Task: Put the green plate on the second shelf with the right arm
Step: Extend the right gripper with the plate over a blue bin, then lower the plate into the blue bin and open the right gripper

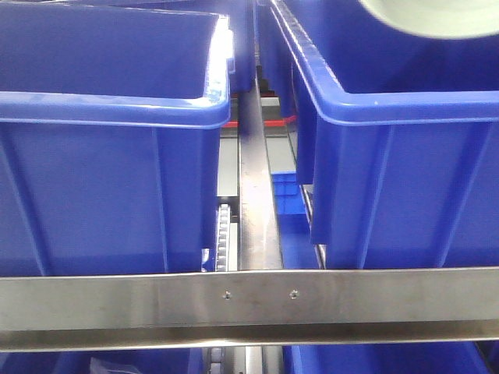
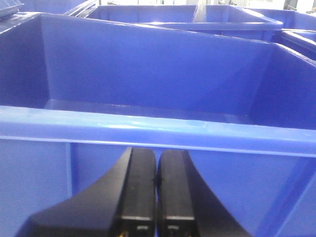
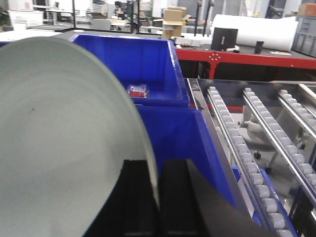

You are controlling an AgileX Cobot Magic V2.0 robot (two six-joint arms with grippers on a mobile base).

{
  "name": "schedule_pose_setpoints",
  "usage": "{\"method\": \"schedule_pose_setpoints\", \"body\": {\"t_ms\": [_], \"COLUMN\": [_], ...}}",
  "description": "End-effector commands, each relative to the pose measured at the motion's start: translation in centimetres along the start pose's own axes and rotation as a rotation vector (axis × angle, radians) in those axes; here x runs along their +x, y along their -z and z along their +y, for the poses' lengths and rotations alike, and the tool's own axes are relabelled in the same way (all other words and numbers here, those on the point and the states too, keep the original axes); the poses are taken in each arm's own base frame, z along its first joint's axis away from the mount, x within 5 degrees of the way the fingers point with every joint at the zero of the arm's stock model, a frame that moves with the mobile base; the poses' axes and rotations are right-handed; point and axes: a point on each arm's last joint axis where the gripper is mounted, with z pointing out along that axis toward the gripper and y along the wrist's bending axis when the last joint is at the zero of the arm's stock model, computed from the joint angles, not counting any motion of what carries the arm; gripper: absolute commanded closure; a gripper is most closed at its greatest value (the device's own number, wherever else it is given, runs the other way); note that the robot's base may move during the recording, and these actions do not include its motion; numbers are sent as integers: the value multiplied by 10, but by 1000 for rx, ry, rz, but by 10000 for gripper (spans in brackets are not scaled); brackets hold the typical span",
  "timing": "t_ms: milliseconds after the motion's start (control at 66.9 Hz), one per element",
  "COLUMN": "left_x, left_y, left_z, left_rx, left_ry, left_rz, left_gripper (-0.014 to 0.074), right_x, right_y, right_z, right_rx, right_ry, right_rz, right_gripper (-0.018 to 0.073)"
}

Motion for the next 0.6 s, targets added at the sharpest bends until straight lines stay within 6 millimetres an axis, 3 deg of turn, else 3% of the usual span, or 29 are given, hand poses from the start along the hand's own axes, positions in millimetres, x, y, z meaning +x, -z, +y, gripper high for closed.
{"method": "schedule_pose_setpoints", "body": {"t_ms": [0, 75, 134, 209, 359, 403, 583], "left_x": [5, 5, 5, 5, 5, 5, 5], "left_y": [0, 0, 0, 0, 0, 0, 0], "left_z": [0, 0, 0, 0, 0, 0, 0], "left_rx": [8, 8, 8, 8, 8, 8, 8], "left_ry": [5, 5, 5, 5, 5, 5, 5], "left_rz": [-58, -58, -58, -58, -58, -58, -58], "left_gripper": [465, 465, 465, 465, 465, 465, 465], "right_x": [-19, -14, -12, -13, -24, -29, -30], "right_y": [-8, -11, -10, -4, 18, 30, 91], "right_z": [-2, 1, 3, 4, 4, 4, 6], "right_rx": [10, -4, -12, -17, -17, -19, -41], "right_ry": [-10, -12, -13, -13, -14, -16, -18], "right_rz": [-83, -30, 3, 23, 39, 37, 50], "right_gripper": [279, 161, 150, 213, 529, 493, 512]}}
